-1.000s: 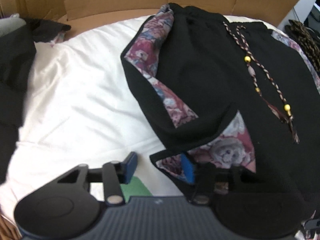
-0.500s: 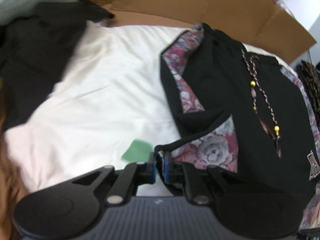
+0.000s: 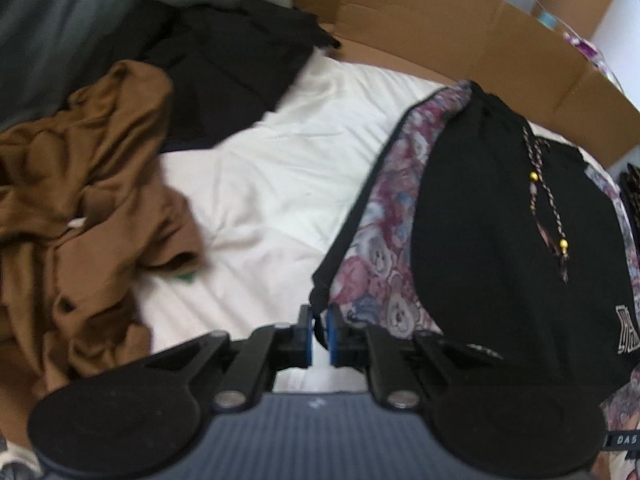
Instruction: Fold clothes
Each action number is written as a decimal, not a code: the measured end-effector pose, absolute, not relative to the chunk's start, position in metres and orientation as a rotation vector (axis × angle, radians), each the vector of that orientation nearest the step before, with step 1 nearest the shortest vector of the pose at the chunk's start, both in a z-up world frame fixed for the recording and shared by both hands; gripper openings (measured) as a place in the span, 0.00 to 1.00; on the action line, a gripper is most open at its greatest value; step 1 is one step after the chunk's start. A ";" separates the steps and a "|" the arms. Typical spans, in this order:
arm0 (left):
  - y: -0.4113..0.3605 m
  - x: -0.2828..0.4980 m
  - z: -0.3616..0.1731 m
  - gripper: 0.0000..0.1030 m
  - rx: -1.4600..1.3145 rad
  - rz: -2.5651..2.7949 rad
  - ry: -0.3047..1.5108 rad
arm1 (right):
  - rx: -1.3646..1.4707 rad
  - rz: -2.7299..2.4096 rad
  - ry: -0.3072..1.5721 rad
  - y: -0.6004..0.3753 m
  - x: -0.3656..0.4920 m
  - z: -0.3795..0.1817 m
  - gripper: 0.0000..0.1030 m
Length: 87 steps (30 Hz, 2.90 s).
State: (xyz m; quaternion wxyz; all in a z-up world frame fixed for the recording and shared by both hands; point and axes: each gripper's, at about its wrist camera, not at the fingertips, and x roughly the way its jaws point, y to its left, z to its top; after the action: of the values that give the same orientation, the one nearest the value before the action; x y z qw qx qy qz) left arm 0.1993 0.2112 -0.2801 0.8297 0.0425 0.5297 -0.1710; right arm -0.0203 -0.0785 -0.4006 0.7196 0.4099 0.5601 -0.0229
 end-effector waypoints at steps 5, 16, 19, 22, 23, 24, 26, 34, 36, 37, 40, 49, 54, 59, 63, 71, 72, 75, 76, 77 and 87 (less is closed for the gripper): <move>0.221 0.204 -0.276 0.07 0.097 -0.344 1.106 | 0.923 -0.061 1.249 -0.077 -0.021 -0.404 0.04; 0.234 0.230 -0.305 0.07 0.106 -0.290 1.150 | 0.975 -0.005 1.293 -0.062 -0.022 -0.420 0.06; 0.242 0.236 -0.318 0.15 0.038 -0.283 1.184 | 1.038 -0.003 1.267 -0.063 -0.022 -0.422 0.35; 0.250 0.238 -0.327 0.44 -0.003 -0.262 1.176 | 1.055 -0.002 1.250 -0.062 -0.023 -0.422 0.50; 0.252 0.238 -0.330 0.49 -0.025 -0.268 1.175 | 1.057 0.001 1.251 -0.061 -0.022 -0.423 0.50; 0.252 0.238 -0.333 0.52 -0.024 -0.273 1.184 | 1.059 0.003 1.252 -0.060 -0.022 -0.424 0.50; 0.252 0.238 -0.340 0.52 -0.018 -0.284 1.206 | 1.063 0.008 1.254 -0.058 -0.021 -0.427 0.50; 0.260 0.239 -0.357 0.22 -0.053 -0.288 1.231 | 1.079 0.028 1.262 -0.048 -0.018 -0.435 0.03; 0.259 0.242 -0.355 0.05 -0.006 -0.269 1.234 | 1.083 0.033 1.264 -0.046 -0.017 -0.437 0.03; 0.259 0.241 -0.352 0.04 -0.004 -0.273 1.224 | 1.089 0.041 1.265 -0.047 -0.018 -0.436 0.03; 0.259 0.237 -0.337 0.02 0.002 -0.288 1.186 | 1.109 0.080 1.256 -0.049 -0.019 -0.428 0.03; 0.268 0.236 -0.291 0.02 -0.034 -0.287 1.101 | 1.164 0.195 1.211 -0.048 -0.017 -0.416 0.02; 0.264 0.239 -0.304 0.02 0.002 -0.281 1.130 | 1.147 0.144 1.235 -0.050 -0.021 -0.427 0.02; 0.259 0.241 -0.336 0.06 0.003 -0.266 1.212 | 1.102 0.051 1.274 -0.054 -0.025 -0.437 0.07; 0.262 0.241 -0.345 0.36 -0.040 -0.249 1.211 | 1.086 -0.015 1.278 -0.059 -0.032 -0.439 0.31; 0.258 0.243 -0.350 0.52 -0.026 -0.281 1.212 | 1.023 -0.008 1.208 -0.058 -0.019 -0.430 0.47; 0.257 0.244 -0.351 0.50 -0.025 -0.284 1.213 | 1.030 -0.006 1.206 -0.058 -0.018 -0.432 0.47; 0.254 0.247 -0.352 0.48 -0.003 -0.293 1.214 | 1.049 0.001 1.202 -0.058 -0.015 -0.435 0.46; 0.253 0.248 -0.352 0.46 0.001 -0.292 1.211 | 1.056 0.003 1.201 -0.058 -0.014 -0.437 0.45; 0.253 0.248 -0.351 0.44 0.005 -0.291 1.209 | 1.062 0.006 1.199 -0.058 -0.013 -0.438 0.37; 0.263 0.246 -0.334 0.05 0.042 -0.269 1.144 | 1.091 0.128 1.239 -0.041 -0.013 -0.442 0.00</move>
State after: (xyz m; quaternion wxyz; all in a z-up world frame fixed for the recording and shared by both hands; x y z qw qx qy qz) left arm 0.2461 0.2631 -0.3337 0.8320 0.0197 0.5397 -0.1270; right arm -0.0131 -0.0415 -0.4417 0.6765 0.4852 0.5511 0.0568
